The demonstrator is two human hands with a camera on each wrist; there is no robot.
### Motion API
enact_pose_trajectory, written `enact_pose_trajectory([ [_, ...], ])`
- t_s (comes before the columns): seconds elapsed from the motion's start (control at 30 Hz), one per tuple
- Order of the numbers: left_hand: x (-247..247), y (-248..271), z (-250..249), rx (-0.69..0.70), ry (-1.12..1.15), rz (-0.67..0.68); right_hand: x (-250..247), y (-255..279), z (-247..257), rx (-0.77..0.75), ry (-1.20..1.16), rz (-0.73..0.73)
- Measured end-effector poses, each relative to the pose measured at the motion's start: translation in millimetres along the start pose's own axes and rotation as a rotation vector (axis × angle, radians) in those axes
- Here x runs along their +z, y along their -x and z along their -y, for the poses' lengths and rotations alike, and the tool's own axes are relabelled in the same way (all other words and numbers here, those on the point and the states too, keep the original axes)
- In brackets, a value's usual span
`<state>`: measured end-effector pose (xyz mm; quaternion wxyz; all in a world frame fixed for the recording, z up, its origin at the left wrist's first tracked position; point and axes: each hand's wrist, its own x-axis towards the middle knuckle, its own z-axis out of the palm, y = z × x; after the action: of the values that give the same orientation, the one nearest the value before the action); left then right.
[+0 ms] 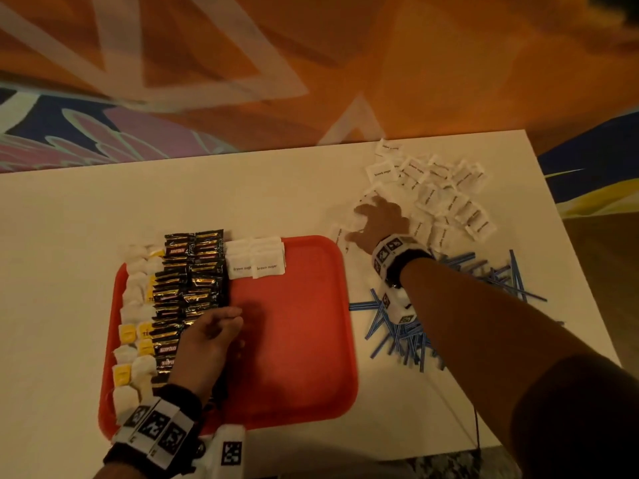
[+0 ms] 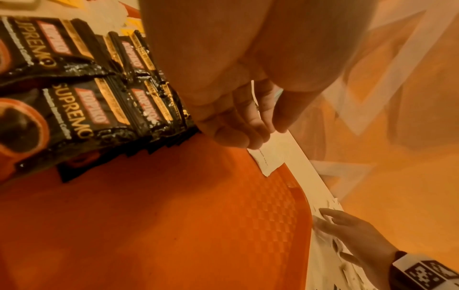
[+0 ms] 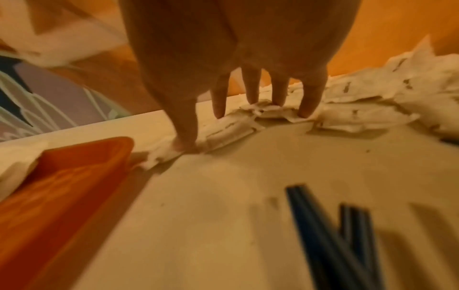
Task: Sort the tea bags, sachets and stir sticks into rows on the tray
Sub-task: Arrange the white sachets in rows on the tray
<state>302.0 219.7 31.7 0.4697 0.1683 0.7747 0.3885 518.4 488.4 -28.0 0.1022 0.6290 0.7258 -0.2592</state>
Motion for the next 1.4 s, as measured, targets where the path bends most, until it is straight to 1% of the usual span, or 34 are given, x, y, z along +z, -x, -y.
enact_pose_trajectory([
  [0.07, 1, 0, -1, -0.008, -0.008, 0.006, 5, 4, 3, -0.045, -0.048, -0.114],
  [0.13, 2, -1, -3, -0.013, -0.012, 0.015, 6, 7, 7, -0.047, -0.031, -0.170],
  [0.17, 3, 0, -4, -0.014, -0.010, 0.018, 6, 8, 9, -0.027, 0.003, -0.164],
  [0.23, 5, 0, -8, -0.003, -0.011, 0.020, 4, 8, 13, 0.026, 0.069, -0.073],
  [0.27, 6, 1, -9, 0.006, -0.016, 0.022, 3, 8, 14, 0.049, 0.070, -0.025],
  [0.3, 6, 1, -9, 0.013, -0.021, 0.022, 3, 7, 14, 0.058, 0.057, -0.008],
  [0.47, 8, 2, -8, 0.005, -0.006, 0.032, 12, 2, 14, -0.045, -0.103, -0.157],
  [0.53, 9, 4, -8, 0.000, 0.003, 0.040, 10, 0, 14, -0.042, -0.199, -0.150],
  [0.67, 10, 9, -8, -0.004, 0.023, 0.050, -2, 1, 13, 0.045, -0.328, -0.172],
  [0.73, 11, 8, -8, -0.011, 0.044, 0.053, -9, 12, 16, 0.031, -0.375, -0.168],
  [0.83, 18, 5, -15, -0.044, 0.143, 0.059, -21, 44, 33, -0.083, -0.423, -0.100],
  [0.9, 24, 1, -23, -0.110, 0.265, 0.092, -29, 76, 51, -0.190, -0.453, -0.030],
  [0.97, 32, -2, -32, -0.200, 0.406, 0.186, -29, 111, 72, -0.310, -0.419, 0.049],
  [1.07, 43, 3, -47, -0.331, 0.632, 0.398, -17, 156, 102, -0.490, -0.329, 0.113],
  [1.1, 45, 8, -52, -0.355, 0.699, 0.425, -12, 169, 110, -0.542, -0.298, 0.119],
  [1.13, 46, 11, -54, -0.364, 0.770, 0.408, -6, 181, 116, -0.593, -0.260, 0.099],
  [1.17, 45, 13, -55, -0.355, 0.837, 0.386, 0, 191, 121, -0.644, -0.226, 0.050],
  [1.23, 40, 19, -55, -0.357, 0.935, 0.392, 9, 207, 125, -0.709, -0.156, -0.067],
  [1.27, 36, 21, -55, -0.370, 0.960, 0.402, 12, 212, 126, -0.720, -0.102, -0.115],
  [1.33, 28, 25, -56, -0.390, 0.983, 0.402, 13, 218, 124, -0.744, 0.011, -0.164],
  [1.4, 23, 32, -61, -0.428, 0.985, 0.432, 10, 224, 123, -0.762, 0.044, -0.196],
])
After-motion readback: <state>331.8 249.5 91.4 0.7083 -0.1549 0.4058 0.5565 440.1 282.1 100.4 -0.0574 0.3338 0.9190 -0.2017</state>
